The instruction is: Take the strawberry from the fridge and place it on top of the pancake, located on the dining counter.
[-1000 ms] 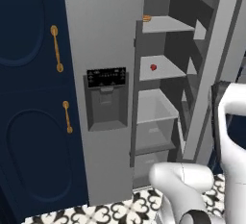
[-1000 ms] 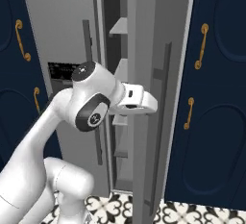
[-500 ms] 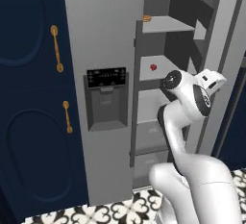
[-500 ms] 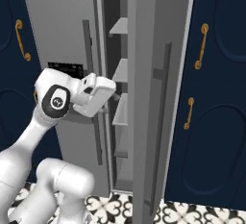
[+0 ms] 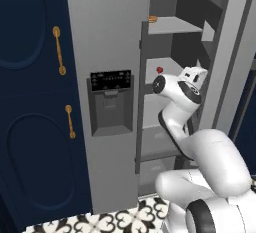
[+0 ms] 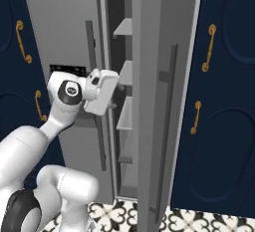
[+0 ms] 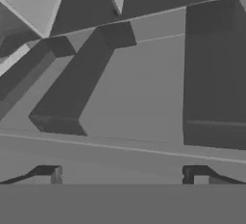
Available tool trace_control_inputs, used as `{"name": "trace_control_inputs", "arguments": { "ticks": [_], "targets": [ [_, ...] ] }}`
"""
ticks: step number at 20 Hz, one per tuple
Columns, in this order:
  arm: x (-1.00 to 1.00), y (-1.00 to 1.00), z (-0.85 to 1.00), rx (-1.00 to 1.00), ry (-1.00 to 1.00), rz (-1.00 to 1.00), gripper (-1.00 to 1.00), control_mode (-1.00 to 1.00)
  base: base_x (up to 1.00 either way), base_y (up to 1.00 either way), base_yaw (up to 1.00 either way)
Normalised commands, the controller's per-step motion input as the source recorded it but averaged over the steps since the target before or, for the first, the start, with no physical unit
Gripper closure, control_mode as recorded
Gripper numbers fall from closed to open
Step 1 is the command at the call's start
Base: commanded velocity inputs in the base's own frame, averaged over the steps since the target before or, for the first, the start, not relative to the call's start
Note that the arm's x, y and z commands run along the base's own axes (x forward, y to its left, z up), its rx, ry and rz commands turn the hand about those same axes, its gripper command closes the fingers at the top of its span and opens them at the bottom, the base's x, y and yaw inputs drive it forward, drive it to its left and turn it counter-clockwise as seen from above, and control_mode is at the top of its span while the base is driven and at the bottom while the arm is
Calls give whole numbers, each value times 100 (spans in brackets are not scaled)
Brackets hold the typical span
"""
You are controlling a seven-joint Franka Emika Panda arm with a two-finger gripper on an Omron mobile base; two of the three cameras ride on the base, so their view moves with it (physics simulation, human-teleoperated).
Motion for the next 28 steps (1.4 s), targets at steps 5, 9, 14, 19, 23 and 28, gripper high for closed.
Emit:
{"name": "trace_control_inputs", "arguments": {
  "ticks": [5, 9, 14, 19, 23, 28],
  "targets": [
    [36, -25, 0, -17, 23, 6, -100, -100, 0, 0, 0],
    [3, -45, 0, -13, 5, 1, -100, -100, 0, 0, 0],
    [0, -47, 0, -8, 4, 0, -100, -100, 0, 0, 0],
    [0, -63, 0, -3, 4, 0, -100, -100, 0, 0, 0],
    [0, -84, 0, 0, 1, -1, -100, -100, 0, 0, 0],
    [0, -88, 0, 0, 0, -4, -100, -100, 0, 0, 0]
  ]
}}
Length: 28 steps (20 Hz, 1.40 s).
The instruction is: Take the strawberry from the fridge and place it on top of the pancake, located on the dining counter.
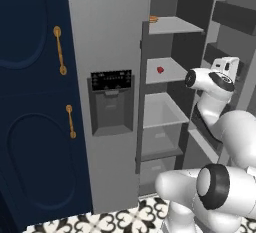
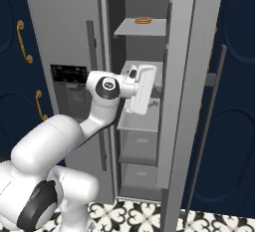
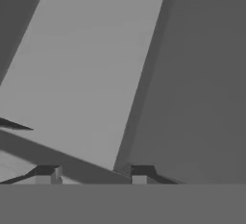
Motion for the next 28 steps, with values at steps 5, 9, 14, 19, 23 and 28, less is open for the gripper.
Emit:
{"name": "trace_control_inputs", "arguments": {
  "ticks": [5, 9, 14, 19, 23, 28],
  "targets": [
    [0, -74, 0, 0, 0, -3, -100, -100, 0, 0, 0],
    [0, -41, 0, 3, 0, 0, -100, -100, 0, 0, 0],
    [-7, -1, 37, 13, -6, 0, -100, -100, 0, 0, 0],
    [-42, 50, 24, 22, -3, 1, -100, -100, 0, 0, 0],
    [-51, 93, -10, 42, -4, 1, -100, -100, 0, 0, 0],
    [-44, 100, -13, 48, -1, 0, -100, -100, 0, 0, 0]
  ]
}}
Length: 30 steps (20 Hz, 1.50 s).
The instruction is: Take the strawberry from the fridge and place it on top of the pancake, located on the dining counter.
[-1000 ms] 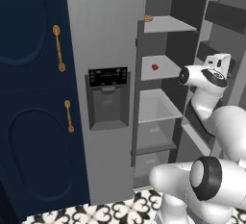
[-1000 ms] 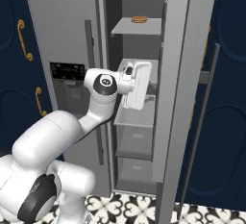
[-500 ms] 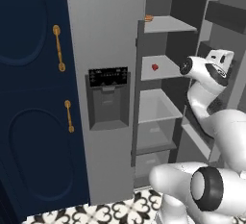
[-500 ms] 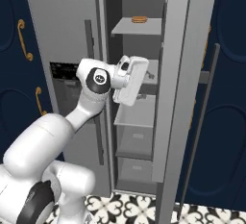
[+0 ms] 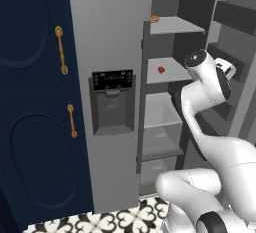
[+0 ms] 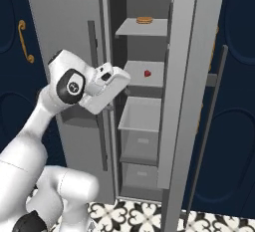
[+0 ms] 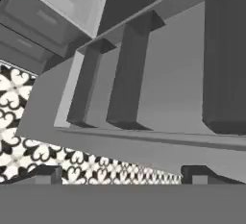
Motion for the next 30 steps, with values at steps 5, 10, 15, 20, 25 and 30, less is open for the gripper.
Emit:
{"name": "trace_control_inputs", "arguments": {
  "ticks": [5, 10, 15, 20, 25, 30],
  "targets": [
    [-43, 94, -30, 71, -2, -8, -100, -100, 0, 0, 0],
    [-87, 72, -42, 89, -6, -18, -100, -100, 0, 0, 0],
    [-100, 74, -29, 48, -17, -13, -100, -100, 0, 0, 0],
    [-44, 3, 18, -18, 2, -37, -100, -100, 0, 0, 0],
    [19, -10, 12, -29, 24, -27, -100, -100, 0, 0, 0],
    [14, -13, -57, 0, 16, 7, -100, -100, 0, 0, 0]
  ]
}}
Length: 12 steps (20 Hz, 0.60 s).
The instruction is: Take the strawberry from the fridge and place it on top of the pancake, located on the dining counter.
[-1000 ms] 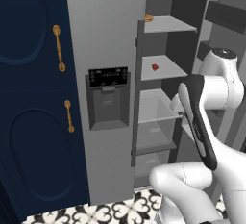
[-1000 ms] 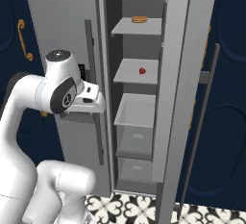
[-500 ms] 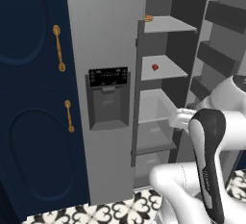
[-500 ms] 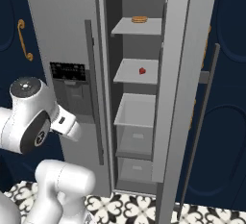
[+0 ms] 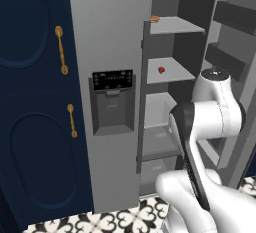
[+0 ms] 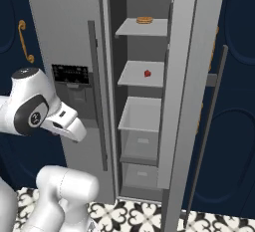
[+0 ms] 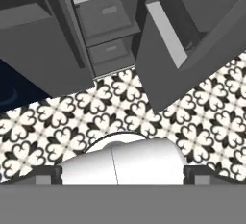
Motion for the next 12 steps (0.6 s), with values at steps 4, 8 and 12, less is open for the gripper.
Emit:
{"name": "trace_control_inputs", "arguments": {
  "ticks": [4, 8, 12],
  "targets": [
    [0, 0, -59, 1, 7, 18, -100, -100, 0, 0, 0],
    [0, 0, -29, 7, 0, 17, -100, -100, 0, 0, 0],
    [0, 0, -10, 3, 0, 8, -100, -100, 0, 0, 0]
  ]
}}
